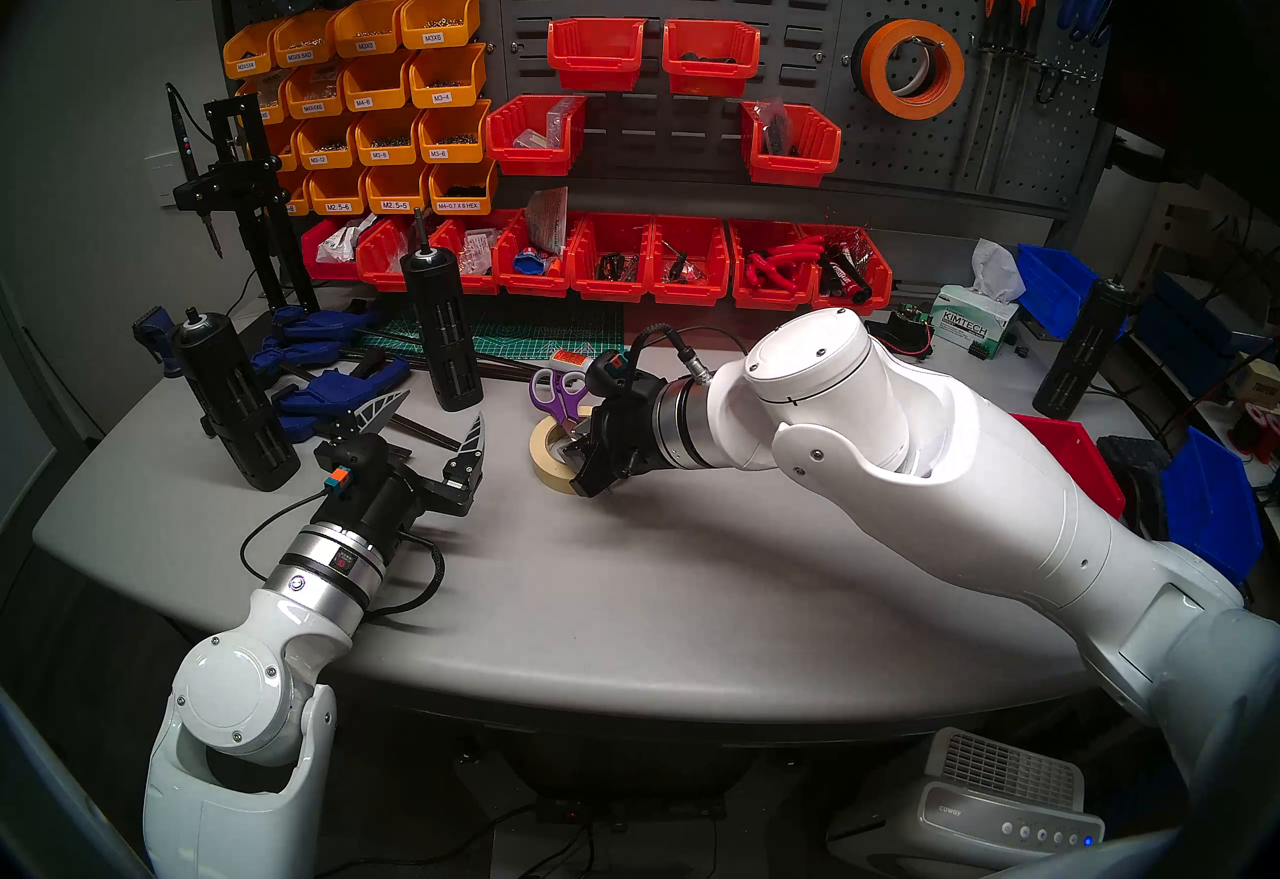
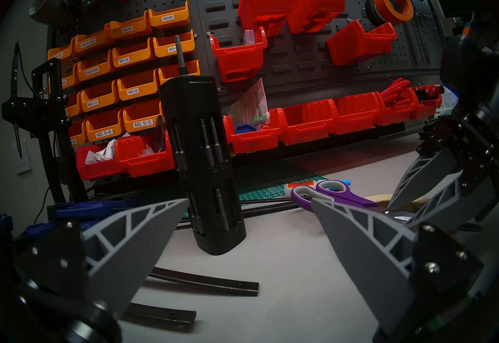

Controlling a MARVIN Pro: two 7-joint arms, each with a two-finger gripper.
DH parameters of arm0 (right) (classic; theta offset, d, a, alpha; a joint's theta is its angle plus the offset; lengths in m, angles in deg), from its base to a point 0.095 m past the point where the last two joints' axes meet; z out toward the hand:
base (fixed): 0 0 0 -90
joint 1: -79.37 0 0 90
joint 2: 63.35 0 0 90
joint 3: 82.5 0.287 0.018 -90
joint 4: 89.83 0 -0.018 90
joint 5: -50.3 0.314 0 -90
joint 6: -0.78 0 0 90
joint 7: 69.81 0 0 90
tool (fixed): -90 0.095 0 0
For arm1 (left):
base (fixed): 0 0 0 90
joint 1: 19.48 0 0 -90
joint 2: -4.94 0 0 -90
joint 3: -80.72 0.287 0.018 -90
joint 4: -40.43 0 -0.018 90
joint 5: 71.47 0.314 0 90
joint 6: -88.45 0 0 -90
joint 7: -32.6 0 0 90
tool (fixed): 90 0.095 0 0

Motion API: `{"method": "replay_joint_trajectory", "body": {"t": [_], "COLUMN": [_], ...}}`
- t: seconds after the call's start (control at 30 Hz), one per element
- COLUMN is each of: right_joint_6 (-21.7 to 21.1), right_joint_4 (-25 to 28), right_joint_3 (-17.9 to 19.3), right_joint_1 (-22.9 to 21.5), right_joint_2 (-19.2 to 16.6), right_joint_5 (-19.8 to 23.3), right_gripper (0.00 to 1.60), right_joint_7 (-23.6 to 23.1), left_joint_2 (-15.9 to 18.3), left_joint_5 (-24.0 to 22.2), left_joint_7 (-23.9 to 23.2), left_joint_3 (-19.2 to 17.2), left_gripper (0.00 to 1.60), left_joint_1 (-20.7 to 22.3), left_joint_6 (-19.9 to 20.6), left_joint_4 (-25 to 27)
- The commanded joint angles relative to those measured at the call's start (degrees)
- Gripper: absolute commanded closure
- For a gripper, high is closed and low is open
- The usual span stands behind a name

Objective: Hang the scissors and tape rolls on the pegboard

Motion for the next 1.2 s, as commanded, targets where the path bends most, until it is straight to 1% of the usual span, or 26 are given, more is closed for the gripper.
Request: {"method": "replay_joint_trajectory", "body": {"t": [0.0,0.03,0.1,0.3,0.43,0.87,0.93,1.03,1.07,1.1,1.13,1.17], "right_joint_6": [0.08,0.08,0.08,0.08,0.08,0.08,0.08,0.08,0.08,0.08,0.08,0.08], "right_joint_4": [-0.58,-0.59,-0.45,-0.05,-0.02,-0.65,-0.87,-1.00,-1.02,-1.04,-1.08,-1.17], "right_joint_3": [-0.98,-0.97,-1.00,-0.39,-0.05,-1.82,-2.15,-2.68,-2.94,-2.99,-3.08,-3.16], "right_joint_1": [-3.09,-3.14,-3.34,-3.68,-4.17,-5.06,-5.30,-5.54,-5.75,-5.80,-5.90,-5.95], "right_joint_2": [-0.48,-0.58,-0.81,-1.35,-1.58,-1.98,-1.86,-1.70,-1.74,-1.73,-1.73,-1.72], "right_joint_5": [1.10,1.27,1.66,2.81,3.12,4.98,5.27,5.24,5.29,5.40,5.53,5.60], "right_gripper": [0.54,0.49,0.50,0.58,0.60,0.59,0.63,0.74,0.75,0.81,0.82,0.87], "right_joint_7": [1.09,1.18,1.40,1.99,2.23,2.29,2.19,2.33,2.38,2.42,2.46,2.49], "left_joint_2": [-0.03,-0.03,-0.03,-0.03,-0.03,-0.04,-0.04,-0.04,-0.04,-0.04,-0.03,-0.03], "left_joint_5": [0.00,0.00,0.00,0.00,0.00,0.01,0.01,0.01,0.01,0.01,0.01,0.01], "left_joint_7": [-0.04,-0.04,-0.04,-0.04,-0.04,-0.04,-0.04,-0.04,-0.04,-0.04,-0.04,-0.04], "left_joint_3": [0.13,0.13,0.13,0.13,0.13,0.13,0.13,0.13,0.13,0.13,0.13,0.13], "left_gripper": [0.00,0.00,0.00,0.00,0.00,0.00,0.00,0.00,0.00,0.00,0.00,0.00], "left_joint_1": [0.01,0.01,0.02,0.02,0.02,0.01,0.01,0.01,0.01,0.01,0.01,0.01], "left_joint_6": [-0.42,-0.42,-0.41,-0.41,-0.41,-0.42,-0.42,-0.42,-0.42,-0.42,-0.42,-0.42], "left_joint_4": [0.82,0.82,0.82,0.81,0.81,0.82,0.82,0.82,0.82,0.82,0.82,0.82]}}
